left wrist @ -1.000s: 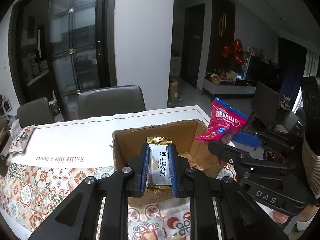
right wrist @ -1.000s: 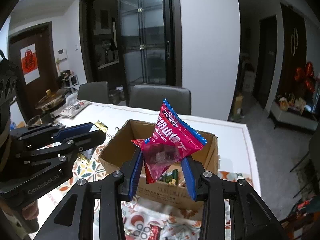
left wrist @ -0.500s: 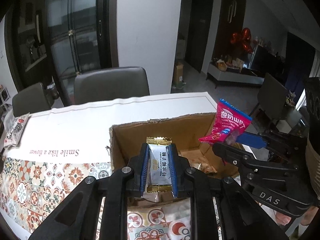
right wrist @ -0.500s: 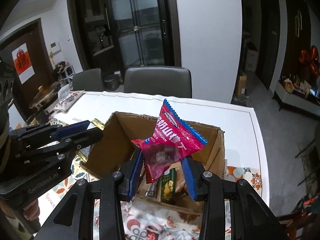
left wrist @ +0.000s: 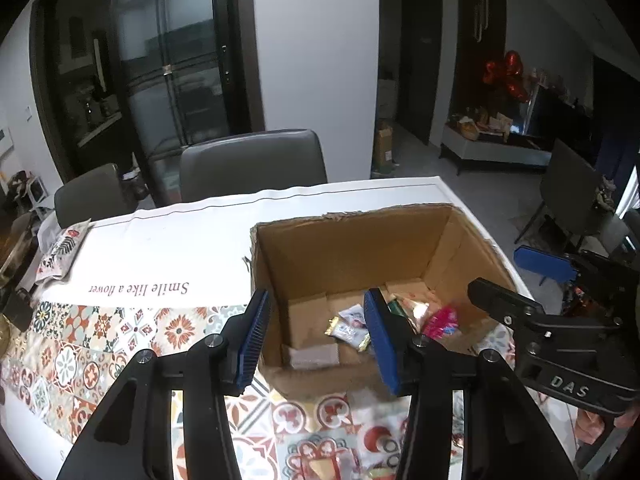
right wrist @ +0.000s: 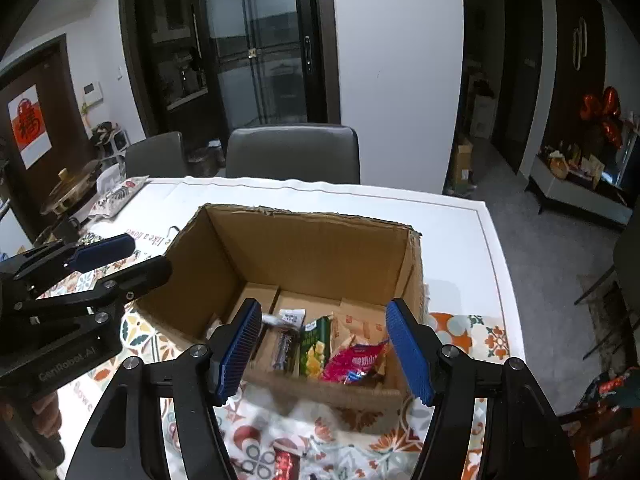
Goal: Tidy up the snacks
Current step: 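Grasp the green cracker packet with the left tool while the right tool grasps the gold-wrapped candy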
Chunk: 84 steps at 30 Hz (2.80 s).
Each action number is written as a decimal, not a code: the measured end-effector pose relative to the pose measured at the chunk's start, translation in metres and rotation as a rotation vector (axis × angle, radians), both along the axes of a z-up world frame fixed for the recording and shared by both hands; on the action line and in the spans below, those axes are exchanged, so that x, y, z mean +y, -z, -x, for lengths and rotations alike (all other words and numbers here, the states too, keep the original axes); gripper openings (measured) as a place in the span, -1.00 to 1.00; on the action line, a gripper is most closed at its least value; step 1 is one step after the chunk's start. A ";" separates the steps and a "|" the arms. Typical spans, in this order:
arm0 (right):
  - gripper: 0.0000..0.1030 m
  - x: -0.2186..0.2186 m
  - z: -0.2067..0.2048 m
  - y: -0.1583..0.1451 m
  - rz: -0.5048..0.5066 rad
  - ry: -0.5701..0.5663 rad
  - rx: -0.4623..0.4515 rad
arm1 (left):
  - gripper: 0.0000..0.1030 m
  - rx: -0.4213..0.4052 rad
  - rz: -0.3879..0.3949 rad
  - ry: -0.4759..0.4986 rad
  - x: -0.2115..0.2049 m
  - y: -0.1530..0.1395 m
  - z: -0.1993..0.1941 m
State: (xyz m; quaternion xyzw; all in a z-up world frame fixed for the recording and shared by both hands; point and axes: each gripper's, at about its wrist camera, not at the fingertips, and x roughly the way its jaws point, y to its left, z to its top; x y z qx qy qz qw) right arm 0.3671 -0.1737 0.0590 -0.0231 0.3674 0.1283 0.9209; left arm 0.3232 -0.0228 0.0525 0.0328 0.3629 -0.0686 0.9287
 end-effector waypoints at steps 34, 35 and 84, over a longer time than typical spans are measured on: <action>0.28 -0.024 0.129 0.043 0.003 -0.003 -0.025 | 0.02 0.014 0.028 -0.010 -0.014 0.057 0.137; 0.28 -0.024 0.131 0.047 0.002 0.000 -0.017 | 0.02 0.025 0.030 -0.009 -0.015 0.061 0.139; -0.33 -0.022 0.115 0.168 0.019 0.005 0.250 | -0.31 0.311 0.072 -0.046 -0.017 0.176 0.113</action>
